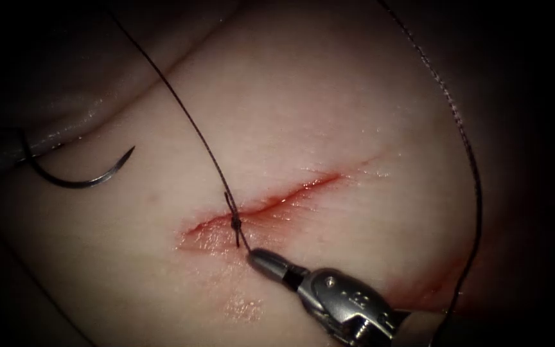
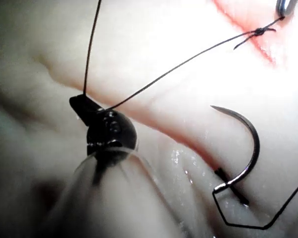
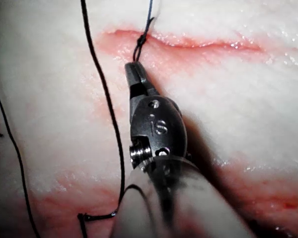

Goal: Wound Closure

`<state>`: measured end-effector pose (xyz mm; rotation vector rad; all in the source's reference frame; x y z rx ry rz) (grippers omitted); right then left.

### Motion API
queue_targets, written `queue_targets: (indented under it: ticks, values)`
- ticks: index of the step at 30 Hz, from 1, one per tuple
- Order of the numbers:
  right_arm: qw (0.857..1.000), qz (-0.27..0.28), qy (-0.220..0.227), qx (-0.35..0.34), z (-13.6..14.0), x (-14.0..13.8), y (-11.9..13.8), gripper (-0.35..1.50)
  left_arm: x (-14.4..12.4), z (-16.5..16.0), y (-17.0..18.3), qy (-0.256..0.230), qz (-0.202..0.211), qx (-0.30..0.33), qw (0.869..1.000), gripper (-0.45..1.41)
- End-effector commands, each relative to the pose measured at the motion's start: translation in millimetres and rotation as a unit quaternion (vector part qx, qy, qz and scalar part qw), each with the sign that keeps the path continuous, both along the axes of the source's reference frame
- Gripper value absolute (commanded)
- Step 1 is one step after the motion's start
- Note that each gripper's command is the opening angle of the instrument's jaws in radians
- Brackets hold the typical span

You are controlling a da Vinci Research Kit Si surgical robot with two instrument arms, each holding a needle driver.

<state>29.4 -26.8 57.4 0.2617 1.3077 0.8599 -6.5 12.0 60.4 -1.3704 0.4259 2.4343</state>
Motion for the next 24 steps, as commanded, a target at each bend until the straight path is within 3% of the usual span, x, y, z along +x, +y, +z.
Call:
queue_targets:
  ticks: [1,6,13,16,19,24]
  values:
    - [1.0,0.002,0.002,0.005,-0.3,0.7,-0.4,1.06,-2.2,-0.5,-1.3,-0.027,0.011,0.002,1.0,-0.45]
    - [1.0,-0.012,0.024,0.012,-1.8,0.1,0.1,1.4,-5.2,-3.2,-5.0,-0.079,0.026,0.015,0.996,-0.45]
    - [0.998,-0.039,0.052,0.024,-3.4,-0.6,1.0,1.41,-6.6,-5.6,-7.5,-0.109,0.038,0.026,0.993,-0.45]
    - [0.996,-0.063,0.065,0.019,-4.0,-0.5,2.0,1.26,-7.6,-6.9,-9.1,-0.122,0.043,0.028,0.991,-0.45]
    - [0.993,-0.096,0.066,0.009,-4.0,0.0,3.2,0.71,-8.4,-7.9,-10.5,-0.131,0.047,0.031,0.99,-0.45]
    - [0.99,-0.128,0.061,-0.025,-3.2,1.0,4.7,0.54,-9.4,-9.3,-12.4,-0.135,0.063,0.037,0.988,-0.45]
